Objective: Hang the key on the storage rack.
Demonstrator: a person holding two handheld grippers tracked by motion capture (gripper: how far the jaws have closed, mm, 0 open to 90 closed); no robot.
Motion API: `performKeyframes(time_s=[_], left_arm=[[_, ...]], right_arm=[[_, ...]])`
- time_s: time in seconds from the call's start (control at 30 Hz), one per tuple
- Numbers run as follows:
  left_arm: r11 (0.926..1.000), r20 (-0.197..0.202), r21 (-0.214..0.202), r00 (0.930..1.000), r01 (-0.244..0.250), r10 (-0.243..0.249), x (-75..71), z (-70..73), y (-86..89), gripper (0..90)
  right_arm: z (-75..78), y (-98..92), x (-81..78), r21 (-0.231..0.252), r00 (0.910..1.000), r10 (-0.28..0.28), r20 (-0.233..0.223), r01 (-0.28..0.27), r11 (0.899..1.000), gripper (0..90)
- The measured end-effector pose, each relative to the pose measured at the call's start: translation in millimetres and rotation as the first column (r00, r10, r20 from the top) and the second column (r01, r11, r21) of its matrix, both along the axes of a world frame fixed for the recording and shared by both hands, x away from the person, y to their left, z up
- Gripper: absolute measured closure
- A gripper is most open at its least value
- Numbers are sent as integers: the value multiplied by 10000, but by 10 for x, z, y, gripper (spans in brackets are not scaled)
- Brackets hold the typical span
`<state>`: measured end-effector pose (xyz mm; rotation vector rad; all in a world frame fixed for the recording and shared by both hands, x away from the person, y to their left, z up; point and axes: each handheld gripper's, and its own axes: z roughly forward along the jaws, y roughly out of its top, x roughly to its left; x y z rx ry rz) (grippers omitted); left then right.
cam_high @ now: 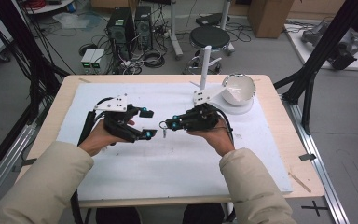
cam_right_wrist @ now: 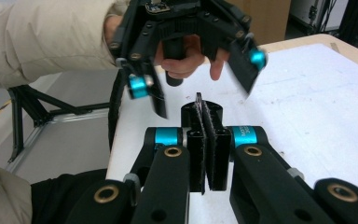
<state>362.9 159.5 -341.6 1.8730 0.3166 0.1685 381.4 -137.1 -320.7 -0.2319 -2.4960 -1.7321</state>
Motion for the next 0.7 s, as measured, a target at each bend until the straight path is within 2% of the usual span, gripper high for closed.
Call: performKeyframes(time_s=[0.03, 0.07, 0.1, 0.13, 0.27, 0.37, 0.43, 0.5, 0.53, 0.57, 0.6, 0.63, 0.67, 0.7], left_arm=[[9994, 212, 256, 9995, -230, 225, -21, -21, 36, 113], [9994, 212, 256, 9995, -230, 225, -21, -21, 36, 69], [9950, 482, 612, 9959, -796, 767, -65, -69, 119, 25], [9915, 602, 656, 9923, -1123, 1084, -90, -91, 171, 17], [9803, 717, 467, 9795, -1917, 1881, -176, -193, 421, 17], [9671, 712, 115, 9650, -2540, 2526, -255, -287, 594, 17], [9471, 896, -282, 9428, -3198, 3211, -347, -381, 725, 17], [9304, 1001, -707, 9255, -3596, 3653, -435, -480, 837, 17], [9304, 1001, -707, 9255, -3596, 3653, -435, -480, 837, 17], [9133, 1056, -1005, 9085, -3947, 4043, -508, -573, 924, 17], [9057, 886, -1114, 9036, -4091, 4191, -542, -636, 973, 17], [8903, 899, -1148, 8879, -4407, 4511, -573, -685, 1008, 17], [8903, 899, -1148, 8879, -4407, 4511, -573, -685, 1008, 17], [8702, 771, -1251, 8698, -4766, 4874, -617, -781, 1070, 17]], right_arm=[[5, -19, 6, 19, 9999, -78, 65, 78, 10000, 892], [13, -46, 11, -11, 9999, -160, 50, 160, 9999, 892], [19, -72, 23, -26, 9997, -225, 59, 225, 9997, 892], [23, -97, 41, -38, 9995, -314, 91, 314, 9995, 892], [93, -189, 98, -251, 9983, -560, 158, 564, 9981, 891], [168, -254, 161, -414, 9965, -768, 339, 782, 9961, 891], [216, -303, 206, -588, 9955, -904, 267, 919, 9940, 891], [261, -354, 243, -791, 9934, -1103, 307, 1124, 9905, 890], [279, -385, 272, -838, 9917, -1241, 337, 1265, 9884, 891], [298, -421, 295, -931, 9897, -1396, 316, 1420, 9855, 890], [309, -447, 308, -946, 9898, -1410, 212, 1424, 9853, 890], [329, -489, 336, -985, 9891, -1461, 161, 1470, 9842, 890], [351, -523, 361, -1107, 9875, -1556, 259, 1575, 9813, 890], [370, -556, 385, -1174, 9860, -1635, 312, 1661, 9791, 890]])
